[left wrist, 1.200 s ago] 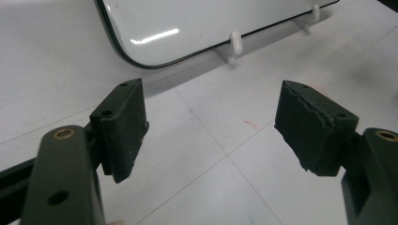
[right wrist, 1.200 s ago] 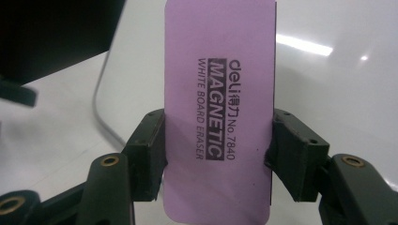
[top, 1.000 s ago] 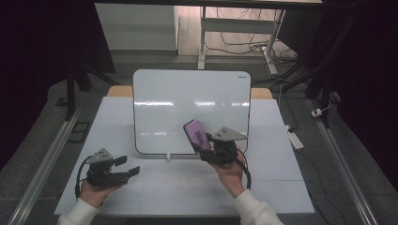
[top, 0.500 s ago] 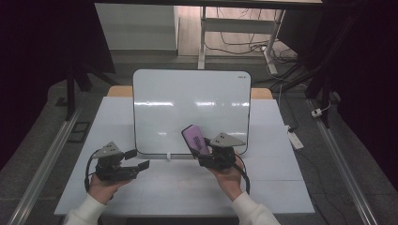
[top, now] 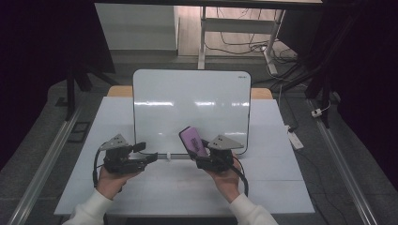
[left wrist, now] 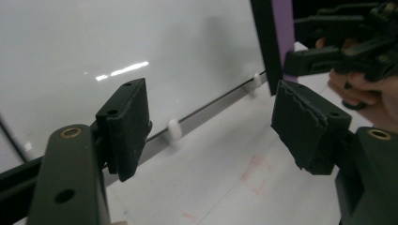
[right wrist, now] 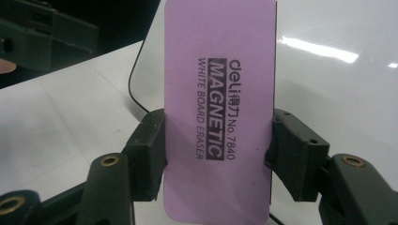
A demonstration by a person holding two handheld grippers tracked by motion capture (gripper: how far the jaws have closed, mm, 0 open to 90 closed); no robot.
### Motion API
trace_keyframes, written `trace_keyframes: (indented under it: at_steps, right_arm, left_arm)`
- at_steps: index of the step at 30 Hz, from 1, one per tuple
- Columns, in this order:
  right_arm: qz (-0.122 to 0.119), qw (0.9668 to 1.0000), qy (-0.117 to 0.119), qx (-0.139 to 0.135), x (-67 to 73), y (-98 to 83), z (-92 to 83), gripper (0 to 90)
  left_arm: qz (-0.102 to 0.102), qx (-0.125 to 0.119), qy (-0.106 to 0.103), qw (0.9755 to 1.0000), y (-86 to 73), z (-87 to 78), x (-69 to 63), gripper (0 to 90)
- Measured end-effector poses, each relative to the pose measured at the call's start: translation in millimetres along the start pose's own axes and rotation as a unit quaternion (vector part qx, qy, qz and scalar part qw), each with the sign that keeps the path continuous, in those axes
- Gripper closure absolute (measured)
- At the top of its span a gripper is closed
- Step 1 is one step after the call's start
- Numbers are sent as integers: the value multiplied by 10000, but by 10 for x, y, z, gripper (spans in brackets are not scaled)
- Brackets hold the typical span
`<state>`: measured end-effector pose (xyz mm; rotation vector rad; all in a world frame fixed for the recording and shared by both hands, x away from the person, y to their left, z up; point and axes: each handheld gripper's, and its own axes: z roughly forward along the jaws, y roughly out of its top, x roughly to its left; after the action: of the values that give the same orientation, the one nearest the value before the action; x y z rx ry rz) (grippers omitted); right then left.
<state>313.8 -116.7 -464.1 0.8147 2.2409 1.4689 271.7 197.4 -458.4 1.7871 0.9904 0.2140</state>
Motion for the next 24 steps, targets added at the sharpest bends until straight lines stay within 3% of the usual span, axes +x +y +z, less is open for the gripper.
trace_keyframes:
  at_steps: [11, 24]
  right_arm:
    - [32, 10000, 26, -89, 38, -24, 19, 408]
    - [-91, 9999, 78, -49, 135, -58, 81, 408]
  left_arm:
    - [81, -1, -258, 9996, 170, 250, -144, 308]
    - [-48, -30, -599, 9982, 295, 511, -219, 328]
